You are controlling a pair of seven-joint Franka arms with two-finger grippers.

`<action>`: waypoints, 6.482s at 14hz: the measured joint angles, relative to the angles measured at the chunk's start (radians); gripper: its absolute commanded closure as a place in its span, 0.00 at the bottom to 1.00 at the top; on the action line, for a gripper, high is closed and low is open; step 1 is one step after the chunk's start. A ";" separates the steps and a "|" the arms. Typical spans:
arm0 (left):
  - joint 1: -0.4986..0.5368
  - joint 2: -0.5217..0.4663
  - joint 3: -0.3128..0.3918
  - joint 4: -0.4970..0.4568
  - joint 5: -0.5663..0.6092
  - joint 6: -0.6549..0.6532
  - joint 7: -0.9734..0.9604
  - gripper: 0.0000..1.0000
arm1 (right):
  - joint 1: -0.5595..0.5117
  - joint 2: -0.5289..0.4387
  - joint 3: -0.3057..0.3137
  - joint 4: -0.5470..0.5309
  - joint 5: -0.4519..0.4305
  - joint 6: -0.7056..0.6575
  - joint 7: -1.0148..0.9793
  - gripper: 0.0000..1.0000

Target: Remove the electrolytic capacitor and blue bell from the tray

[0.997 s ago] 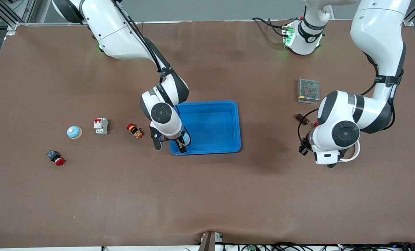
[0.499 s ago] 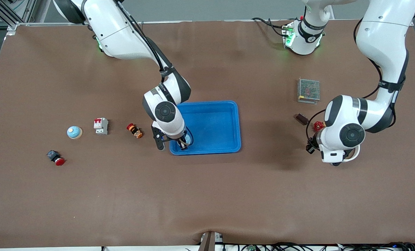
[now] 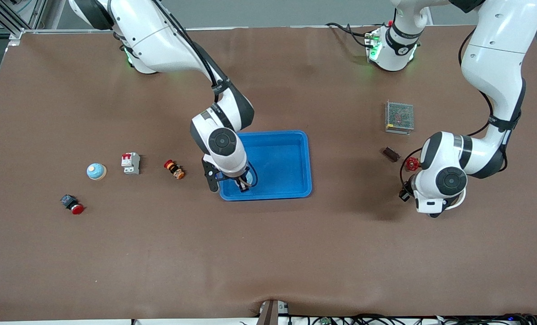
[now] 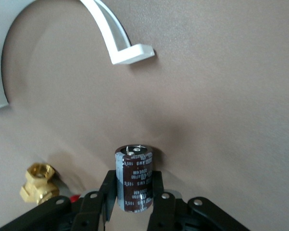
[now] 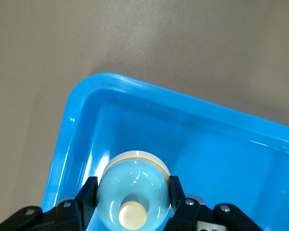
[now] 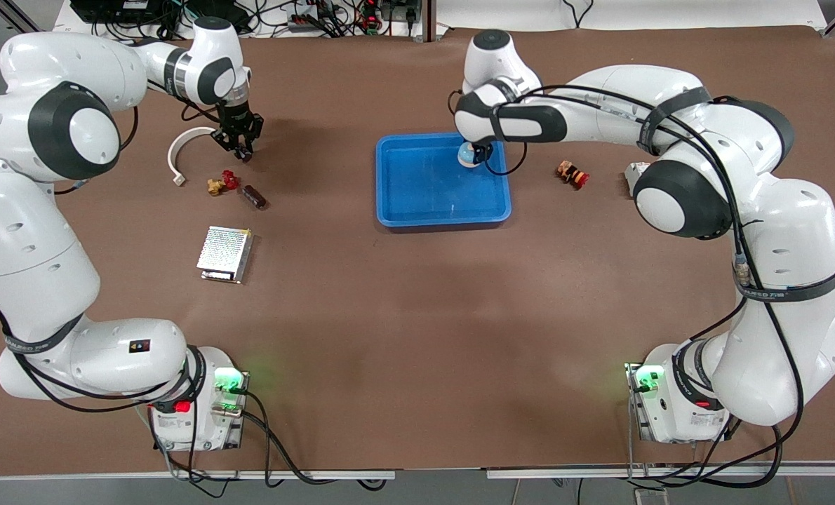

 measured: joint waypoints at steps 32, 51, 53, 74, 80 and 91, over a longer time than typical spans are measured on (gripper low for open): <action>0.059 -0.092 -0.119 0.315 0.005 -0.307 0.184 0.00 | -0.415 -0.333 -0.032 -0.634 -0.076 0.332 -1.256 1.00; 0.067 -0.372 -0.064 0.322 -0.167 -0.457 0.620 0.00 | -0.428 -0.333 -0.031 -0.749 -0.092 0.463 -1.286 1.00; -0.010 -0.420 0.010 0.304 -0.191 -0.474 0.651 0.00 | -0.428 -0.333 -0.031 -0.749 -0.092 0.464 -1.286 1.00; -0.109 -0.682 0.203 0.208 -0.269 -0.624 1.094 0.00 | -0.470 -0.449 -0.024 -0.274 -0.072 -0.321 -1.455 0.00; -0.109 -0.684 0.196 0.208 -0.269 -0.624 1.094 0.00 | -0.540 -0.452 -0.028 0.046 -0.074 -0.601 -1.642 0.00; -0.107 -0.686 0.197 0.208 -0.269 -0.624 1.094 0.00 | -0.661 -0.611 -0.077 0.226 -0.071 -0.822 -1.835 0.00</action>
